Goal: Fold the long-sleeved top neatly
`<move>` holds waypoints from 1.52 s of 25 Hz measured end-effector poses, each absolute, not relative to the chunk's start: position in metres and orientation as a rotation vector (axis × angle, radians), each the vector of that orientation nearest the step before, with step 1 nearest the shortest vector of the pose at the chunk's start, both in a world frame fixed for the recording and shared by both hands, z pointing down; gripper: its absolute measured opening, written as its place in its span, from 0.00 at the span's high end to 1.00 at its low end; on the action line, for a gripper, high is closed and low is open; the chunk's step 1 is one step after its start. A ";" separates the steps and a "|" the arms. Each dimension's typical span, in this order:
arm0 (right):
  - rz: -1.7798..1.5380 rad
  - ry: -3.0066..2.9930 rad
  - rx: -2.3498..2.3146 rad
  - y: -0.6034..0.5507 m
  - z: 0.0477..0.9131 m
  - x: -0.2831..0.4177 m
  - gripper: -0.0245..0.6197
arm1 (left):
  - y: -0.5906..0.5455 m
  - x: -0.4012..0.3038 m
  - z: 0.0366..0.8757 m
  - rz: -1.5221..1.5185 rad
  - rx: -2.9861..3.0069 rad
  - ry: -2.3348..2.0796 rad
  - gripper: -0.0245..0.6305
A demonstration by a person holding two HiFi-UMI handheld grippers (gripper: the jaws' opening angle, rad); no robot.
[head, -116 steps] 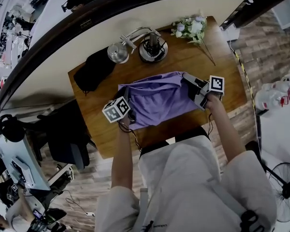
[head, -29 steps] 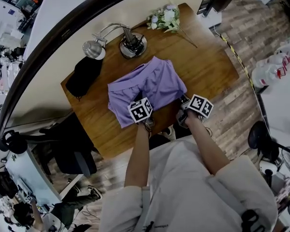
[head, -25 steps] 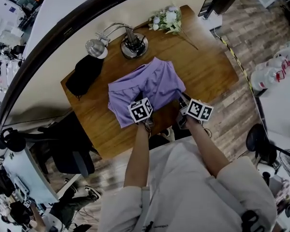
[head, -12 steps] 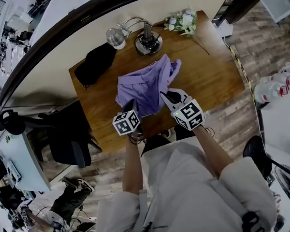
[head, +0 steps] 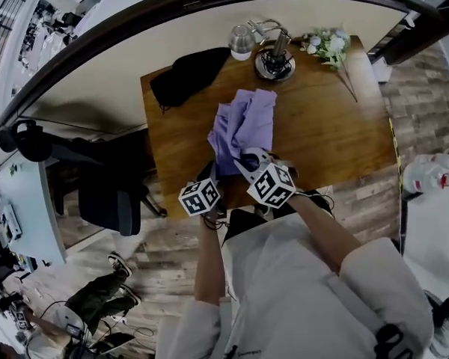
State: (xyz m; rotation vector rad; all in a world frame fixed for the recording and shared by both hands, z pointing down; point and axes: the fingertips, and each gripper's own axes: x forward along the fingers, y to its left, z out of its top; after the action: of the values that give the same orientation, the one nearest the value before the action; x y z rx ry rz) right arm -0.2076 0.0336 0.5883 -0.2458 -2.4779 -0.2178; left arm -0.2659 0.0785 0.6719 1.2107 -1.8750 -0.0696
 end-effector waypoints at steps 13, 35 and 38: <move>-0.060 -2.506 -0.408 0.069 0.610 -0.227 0.76 | 0.108 -0.288 0.660 -0.115 1.177 -1.943 0.92; -0.346 -2.354 -0.570 0.091 0.669 -0.196 0.85 | -0.046 -0.262 0.667 0.242 1.575 -1.726 0.92; -0.202 -2.423 -0.485 0.064 0.656 -0.194 0.80 | -0.045 -0.267 0.677 0.161 1.554 -1.724 0.92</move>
State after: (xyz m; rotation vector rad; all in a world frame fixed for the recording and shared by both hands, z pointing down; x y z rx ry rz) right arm -0.1944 0.0643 0.6559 -0.4845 -2.4232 -0.2015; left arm -0.2667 -0.0453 0.6771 1.5543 -1.7239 0.1607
